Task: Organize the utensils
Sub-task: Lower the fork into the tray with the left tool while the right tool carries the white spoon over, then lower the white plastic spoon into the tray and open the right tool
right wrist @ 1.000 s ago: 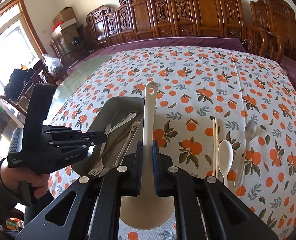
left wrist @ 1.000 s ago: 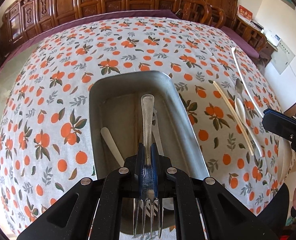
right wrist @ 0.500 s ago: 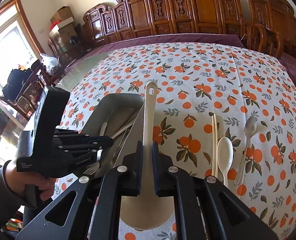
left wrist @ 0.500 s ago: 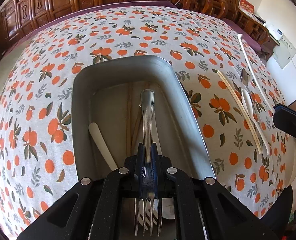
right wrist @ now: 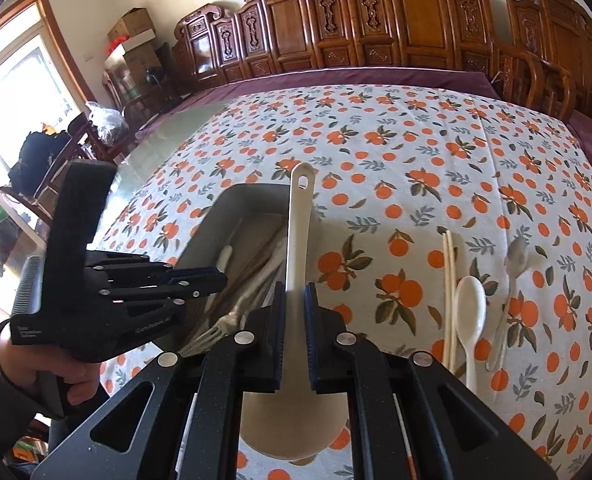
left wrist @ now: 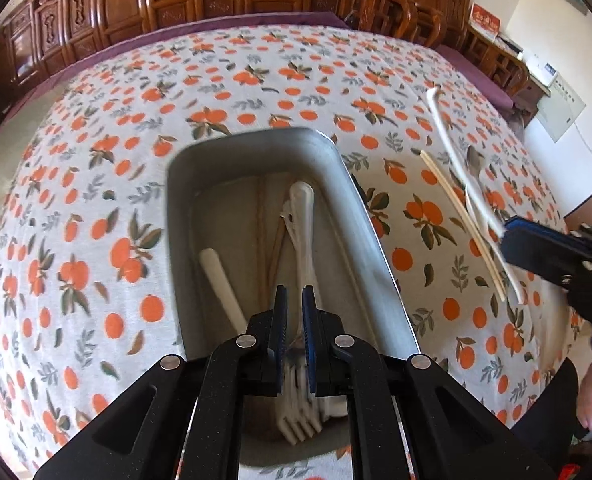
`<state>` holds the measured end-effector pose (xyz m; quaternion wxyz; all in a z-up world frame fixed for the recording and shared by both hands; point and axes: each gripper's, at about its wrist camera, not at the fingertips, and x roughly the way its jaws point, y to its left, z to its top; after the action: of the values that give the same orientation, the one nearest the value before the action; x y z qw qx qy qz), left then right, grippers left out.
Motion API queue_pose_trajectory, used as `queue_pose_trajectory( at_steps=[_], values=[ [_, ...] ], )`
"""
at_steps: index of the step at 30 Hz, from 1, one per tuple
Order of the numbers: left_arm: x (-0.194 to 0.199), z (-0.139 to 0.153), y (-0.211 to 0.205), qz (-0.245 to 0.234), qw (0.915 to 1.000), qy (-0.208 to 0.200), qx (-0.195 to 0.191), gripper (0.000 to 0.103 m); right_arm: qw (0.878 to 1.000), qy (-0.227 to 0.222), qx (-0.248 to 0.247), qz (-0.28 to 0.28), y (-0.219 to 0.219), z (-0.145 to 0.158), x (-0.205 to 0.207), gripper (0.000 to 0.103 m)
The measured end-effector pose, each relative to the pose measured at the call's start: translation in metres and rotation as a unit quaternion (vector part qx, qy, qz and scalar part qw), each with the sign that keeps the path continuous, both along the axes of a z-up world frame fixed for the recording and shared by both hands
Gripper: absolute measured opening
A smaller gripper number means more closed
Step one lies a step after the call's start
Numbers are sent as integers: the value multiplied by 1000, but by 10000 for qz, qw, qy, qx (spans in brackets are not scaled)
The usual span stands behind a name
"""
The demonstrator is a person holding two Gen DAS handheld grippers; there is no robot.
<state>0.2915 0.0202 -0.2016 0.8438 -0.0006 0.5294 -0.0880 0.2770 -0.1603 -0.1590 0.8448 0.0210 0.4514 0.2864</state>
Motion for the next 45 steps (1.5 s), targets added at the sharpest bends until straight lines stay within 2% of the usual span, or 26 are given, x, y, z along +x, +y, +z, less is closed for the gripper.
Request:
queue_pose_trajectory(
  at_steps=[16,24,37,45],
  values=[
    [-38,42,61,368,9981,-485,-32,6,9992,9,160,355,67,9,9,11],
    [-47,51,81,466,9971,-599,-46,6,9990,241,86,359,95,-11,21,11],
    [-54,50,96,560,9967,-591,-68,6,9959,766,-245,411,121,-55,37,11],
    [-58,51,98,608,9964,-592,-49,6,9944,953,-255,372,131,-67,45,11]
  ],
)
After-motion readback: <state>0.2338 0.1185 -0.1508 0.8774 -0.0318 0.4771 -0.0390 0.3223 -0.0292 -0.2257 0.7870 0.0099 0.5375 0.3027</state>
